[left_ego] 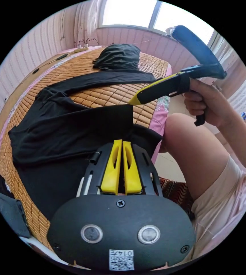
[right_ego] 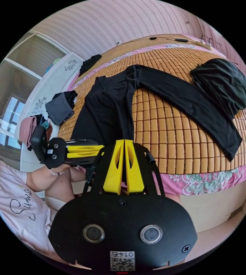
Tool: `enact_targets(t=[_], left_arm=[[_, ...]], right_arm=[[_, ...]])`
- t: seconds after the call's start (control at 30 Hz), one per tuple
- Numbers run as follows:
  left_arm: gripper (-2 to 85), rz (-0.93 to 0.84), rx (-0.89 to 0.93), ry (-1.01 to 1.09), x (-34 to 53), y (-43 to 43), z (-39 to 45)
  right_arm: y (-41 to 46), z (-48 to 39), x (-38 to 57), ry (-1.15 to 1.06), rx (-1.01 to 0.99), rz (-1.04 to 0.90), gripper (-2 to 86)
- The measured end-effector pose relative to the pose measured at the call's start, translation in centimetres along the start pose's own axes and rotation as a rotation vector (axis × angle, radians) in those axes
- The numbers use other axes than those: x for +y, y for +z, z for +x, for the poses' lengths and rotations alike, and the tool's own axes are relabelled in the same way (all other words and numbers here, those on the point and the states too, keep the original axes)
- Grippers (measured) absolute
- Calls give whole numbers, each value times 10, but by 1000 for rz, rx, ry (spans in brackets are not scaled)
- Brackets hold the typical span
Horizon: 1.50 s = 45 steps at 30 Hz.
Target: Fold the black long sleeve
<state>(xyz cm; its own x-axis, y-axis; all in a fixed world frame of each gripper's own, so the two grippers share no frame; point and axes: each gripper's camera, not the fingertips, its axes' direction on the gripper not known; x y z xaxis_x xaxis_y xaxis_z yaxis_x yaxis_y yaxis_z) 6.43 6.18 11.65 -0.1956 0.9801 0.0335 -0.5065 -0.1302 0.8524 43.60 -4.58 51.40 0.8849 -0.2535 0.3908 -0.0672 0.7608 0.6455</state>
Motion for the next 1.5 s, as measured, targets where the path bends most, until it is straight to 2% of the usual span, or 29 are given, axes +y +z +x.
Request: enact_targets(t=[0.13, 0.27, 0.43, 0.6, 0.67, 0.77, 0.97, 1.13, 1.2, 1.27, 1.4, 1.5], left_arm=[[-9, 52, 64, 33, 18, -41, -11], [-9, 8, 142, 55, 28, -30, -20], [-5, 21, 239, 10, 35, -25, -33], [12, 141, 125, -131, 62, -70, -103], [21, 164, -7, -257, 79, -92, -154], [30, 180, -172, -352, 87, -110, -202], [50, 237, -179, -430, 75, -113, -260], [53, 83, -217, -377, 46, -86, -278], [14, -3, -282, -406, 40, -75, -286], [-3, 38, -258, -393, 41, -78, -289], [-9, 73, -245, -455, 48, -88, -299], [-10, 86, -170, -537, 53, -83, -315]], right_arm=[[11, -4, -7, -10, 32, -47, -2], [48, -1, -13, 14, 34, -151, -2], [63, -2, -27, 26, 38, -182, 0], [57, -15, -49, -38, 188, -234, 5], [52, -35, -73, -132, 255, -187, 12], [63, -74, -132, -311, 219, -102, 33], [141, -164, -278, -595, 140, -17, 60], [222, -187, -373, -498, 166, -113, 91], [246, -188, -393, -454, 164, -168, 79], [256, -193, -408, -443, 153, -171, 23], [262, -196, -427, -450, 163, -145, 11], [269, -187, -434, -445, 171, -178, 22]])
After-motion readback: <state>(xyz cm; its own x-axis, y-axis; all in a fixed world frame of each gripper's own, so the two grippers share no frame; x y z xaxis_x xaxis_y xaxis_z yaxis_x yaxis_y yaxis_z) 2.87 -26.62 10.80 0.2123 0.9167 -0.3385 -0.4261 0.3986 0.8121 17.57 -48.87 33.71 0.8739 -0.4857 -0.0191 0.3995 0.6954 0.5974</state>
